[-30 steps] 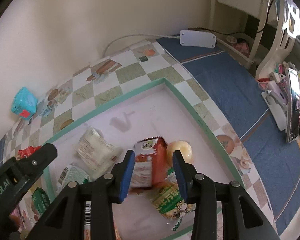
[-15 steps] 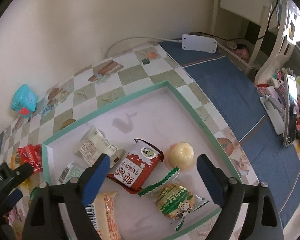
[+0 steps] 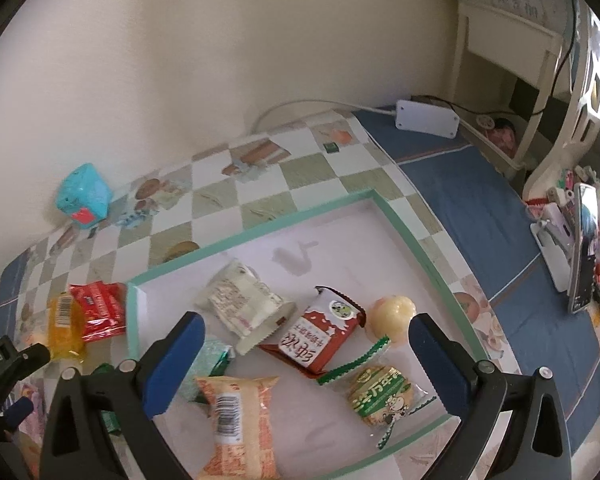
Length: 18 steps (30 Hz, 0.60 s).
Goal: Organize snacks
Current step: 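Move the right gripper to the green rectangular pack while left approaches the pink swiss roll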
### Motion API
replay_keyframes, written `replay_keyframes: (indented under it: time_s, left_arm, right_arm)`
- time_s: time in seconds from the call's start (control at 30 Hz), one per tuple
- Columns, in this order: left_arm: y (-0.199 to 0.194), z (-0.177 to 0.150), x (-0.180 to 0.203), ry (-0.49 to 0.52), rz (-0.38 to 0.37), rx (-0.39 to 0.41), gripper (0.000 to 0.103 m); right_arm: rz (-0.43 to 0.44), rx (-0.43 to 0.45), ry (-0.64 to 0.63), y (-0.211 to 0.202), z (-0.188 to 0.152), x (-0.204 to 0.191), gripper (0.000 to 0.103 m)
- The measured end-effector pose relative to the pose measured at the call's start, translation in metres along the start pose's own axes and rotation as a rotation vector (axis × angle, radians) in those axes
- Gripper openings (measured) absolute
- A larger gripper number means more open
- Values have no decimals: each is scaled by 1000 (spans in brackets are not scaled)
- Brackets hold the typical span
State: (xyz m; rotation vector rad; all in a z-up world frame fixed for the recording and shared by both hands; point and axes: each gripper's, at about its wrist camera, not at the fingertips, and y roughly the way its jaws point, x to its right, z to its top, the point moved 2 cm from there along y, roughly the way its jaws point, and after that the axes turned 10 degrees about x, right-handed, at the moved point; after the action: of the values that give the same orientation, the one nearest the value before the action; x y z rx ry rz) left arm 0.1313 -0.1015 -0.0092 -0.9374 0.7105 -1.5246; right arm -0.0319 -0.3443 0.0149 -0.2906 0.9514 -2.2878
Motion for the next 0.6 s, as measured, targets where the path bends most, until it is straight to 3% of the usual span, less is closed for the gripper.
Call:
replay_keyframes:
  time_s: [0.37, 0.6]
  left_arm:
    - [-39, 1, -41, 14, 88, 92, 97]
    - [-50, -2, -75, -36, 117, 106, 97]
  right_arm:
    - [38, 9, -88, -29, -12, -33, 103]
    - [178, -25, -144, -37, -28, -70, 103]
